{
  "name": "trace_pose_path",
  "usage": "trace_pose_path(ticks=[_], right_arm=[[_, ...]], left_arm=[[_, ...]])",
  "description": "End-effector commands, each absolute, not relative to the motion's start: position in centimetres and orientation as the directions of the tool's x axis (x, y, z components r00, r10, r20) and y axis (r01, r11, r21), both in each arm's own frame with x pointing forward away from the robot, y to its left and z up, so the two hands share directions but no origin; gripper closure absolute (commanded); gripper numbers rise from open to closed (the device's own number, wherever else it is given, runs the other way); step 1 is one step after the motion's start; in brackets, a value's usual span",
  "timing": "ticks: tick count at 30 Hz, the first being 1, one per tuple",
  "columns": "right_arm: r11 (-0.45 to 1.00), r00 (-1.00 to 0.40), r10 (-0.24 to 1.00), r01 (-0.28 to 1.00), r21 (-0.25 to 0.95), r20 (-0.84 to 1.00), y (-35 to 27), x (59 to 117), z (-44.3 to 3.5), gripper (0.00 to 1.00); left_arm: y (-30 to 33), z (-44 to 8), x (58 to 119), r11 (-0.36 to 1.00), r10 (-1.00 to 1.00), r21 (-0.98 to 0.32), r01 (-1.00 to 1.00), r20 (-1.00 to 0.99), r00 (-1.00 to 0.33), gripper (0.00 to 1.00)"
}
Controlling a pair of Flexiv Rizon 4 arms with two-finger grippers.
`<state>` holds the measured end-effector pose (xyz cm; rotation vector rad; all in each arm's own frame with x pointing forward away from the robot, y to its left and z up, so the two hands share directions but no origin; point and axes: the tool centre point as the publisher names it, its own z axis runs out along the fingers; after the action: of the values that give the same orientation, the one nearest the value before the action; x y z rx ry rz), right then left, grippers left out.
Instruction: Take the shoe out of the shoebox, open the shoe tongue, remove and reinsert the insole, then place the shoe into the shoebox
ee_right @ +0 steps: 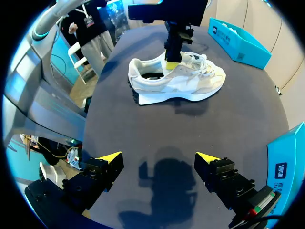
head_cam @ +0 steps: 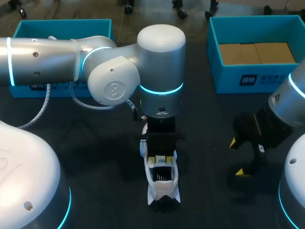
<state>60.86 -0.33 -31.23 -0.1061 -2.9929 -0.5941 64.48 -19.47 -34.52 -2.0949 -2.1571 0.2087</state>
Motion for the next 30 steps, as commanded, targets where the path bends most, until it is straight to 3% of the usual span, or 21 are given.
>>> trace_pose_path(ticks=[1,3,5,6,7,9,11,22,30], right_arm=[[0.922,-0.994,0.050,0.084,0.377,0.099,-0.3,60.8,-31.3,0.00],[0.922,-0.994,0.050,0.084,0.377,0.099,-0.3,60.8,-31.3,0.00],[0.922,-0.994,0.050,0.084,0.377,0.099,-0.3,60.8,-31.3,0.00],[0.922,-0.994,0.050,0.084,0.377,0.099,-0.3,60.8,-31.3,0.00],[0.922,-0.994,0.050,0.084,0.377,0.099,-0.3,60.8,-31.3,0.00],[0.922,-0.994,0.050,0.084,0.377,0.099,-0.3,60.8,-31.3,0.00],[0.922,-0.994,0.050,0.084,0.377,0.099,-0.3,60.8,-31.3,0.00],[0.922,-0.994,0.050,0.084,0.377,0.099,-0.3,60.8,-31.3,0.00],[0.922,-0.994,0.050,0.084,0.377,0.099,-0.3,60.8,-31.3,0.00]], left_arm=[[-17.8,-31.1,64.2,0.041,0.999,-0.160,0.986,-0.023,-0.046,0.61],[-17.5,-29.8,64.2,0.071,0.997,-0.158,0.985,-0.016,-0.074,0.52],[-17.5,-28.7,64.5,0.177,0.984,-0.175,0.969,0.009,-0.178,0.18],[-17.5,-28.1,64.9,0.296,0.953,-0.212,0.931,0.006,-0.302,0.00],[-17.4,-27.6,65.1,0.366,0.928,-0.282,0.887,0.044,-0.369,0.00],[-16.9,-26.9,64.6,0.432,0.900,-0.305,0.849,0.089,-0.426,0.00],[-16.3,-26.1,63.6,0.436,0.900,-0.233,0.870,0.087,-0.428,0.00],[-16.3,-26.1,63.6,0.436,0.900,-0.233,0.870,0.087,-0.428,0.00],[-15.6,-26.9,60.6,0.783,0.607,-0.295,0.547,0.172,-0.776,0.00]])
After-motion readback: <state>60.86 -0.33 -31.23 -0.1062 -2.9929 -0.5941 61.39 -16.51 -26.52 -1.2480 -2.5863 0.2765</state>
